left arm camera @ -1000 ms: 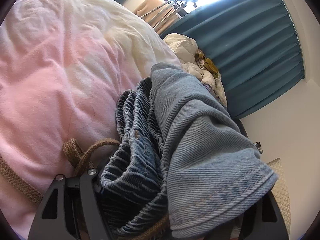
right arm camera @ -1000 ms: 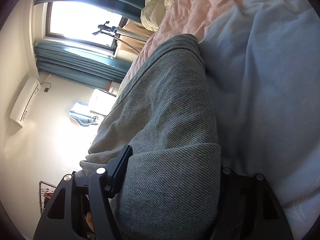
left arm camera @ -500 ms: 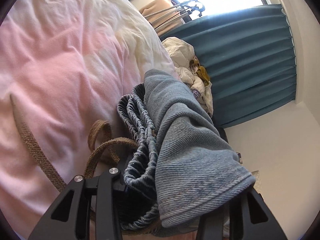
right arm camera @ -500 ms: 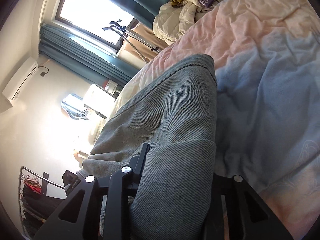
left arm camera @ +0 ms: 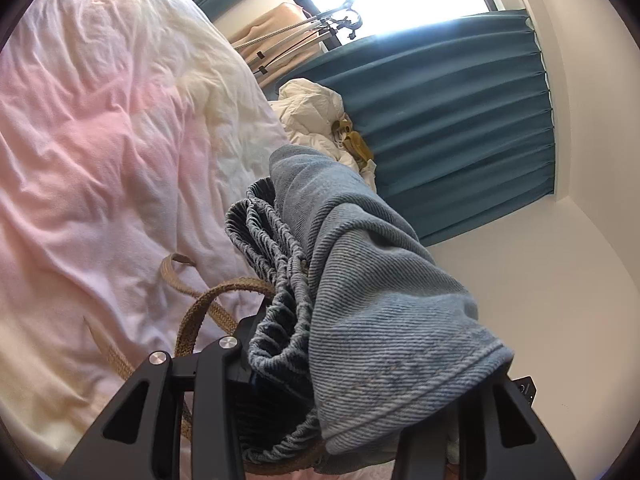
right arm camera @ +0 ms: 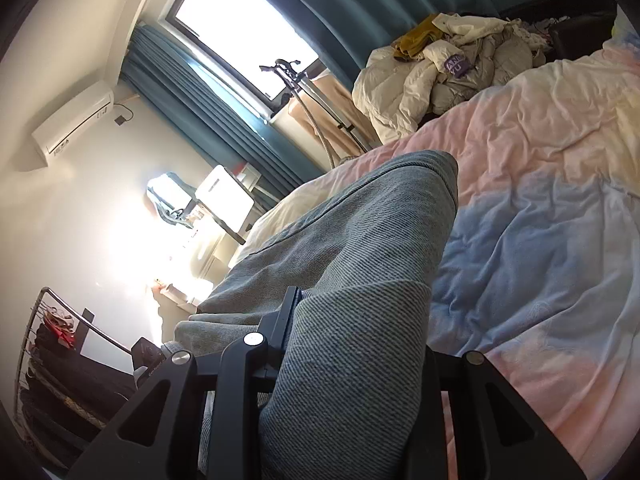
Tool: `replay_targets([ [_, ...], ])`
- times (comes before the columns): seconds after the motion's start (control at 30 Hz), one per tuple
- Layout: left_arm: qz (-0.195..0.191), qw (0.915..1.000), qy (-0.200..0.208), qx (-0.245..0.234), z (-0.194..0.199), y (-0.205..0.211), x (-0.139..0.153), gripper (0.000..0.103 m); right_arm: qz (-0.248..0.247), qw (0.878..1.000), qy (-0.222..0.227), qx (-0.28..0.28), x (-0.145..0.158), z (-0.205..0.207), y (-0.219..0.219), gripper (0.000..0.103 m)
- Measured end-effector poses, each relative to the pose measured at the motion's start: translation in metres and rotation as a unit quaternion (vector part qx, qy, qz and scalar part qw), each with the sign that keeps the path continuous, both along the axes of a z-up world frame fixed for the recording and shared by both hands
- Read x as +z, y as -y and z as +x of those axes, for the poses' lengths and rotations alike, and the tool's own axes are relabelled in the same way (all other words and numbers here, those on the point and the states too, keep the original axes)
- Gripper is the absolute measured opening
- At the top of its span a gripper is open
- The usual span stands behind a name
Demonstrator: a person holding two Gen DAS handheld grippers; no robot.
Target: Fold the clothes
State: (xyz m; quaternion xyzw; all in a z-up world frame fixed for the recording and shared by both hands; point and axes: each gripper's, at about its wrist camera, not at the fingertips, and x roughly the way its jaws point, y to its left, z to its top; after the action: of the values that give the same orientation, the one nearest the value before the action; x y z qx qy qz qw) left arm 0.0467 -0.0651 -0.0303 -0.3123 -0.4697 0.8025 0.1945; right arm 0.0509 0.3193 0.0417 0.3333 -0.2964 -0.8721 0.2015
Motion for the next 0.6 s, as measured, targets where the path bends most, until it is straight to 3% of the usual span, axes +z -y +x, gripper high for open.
replay_targets([
  [0.33, 0.002, 0.9970, -0.034, -0.070, 0.005, -0.094, 0.083, 0.042, 0.025, 0.998, -0.050, -0.039, 0.094, 0.065, -0.079, 0.026],
  [0.6, 0.018, 0.9888, -0.056, -0.137, -0.013, -0.207, 0.116, 0.042, 0.045, 0.991, -0.079, -0.103, 0.141, 0.114, -0.172, 0.026],
])
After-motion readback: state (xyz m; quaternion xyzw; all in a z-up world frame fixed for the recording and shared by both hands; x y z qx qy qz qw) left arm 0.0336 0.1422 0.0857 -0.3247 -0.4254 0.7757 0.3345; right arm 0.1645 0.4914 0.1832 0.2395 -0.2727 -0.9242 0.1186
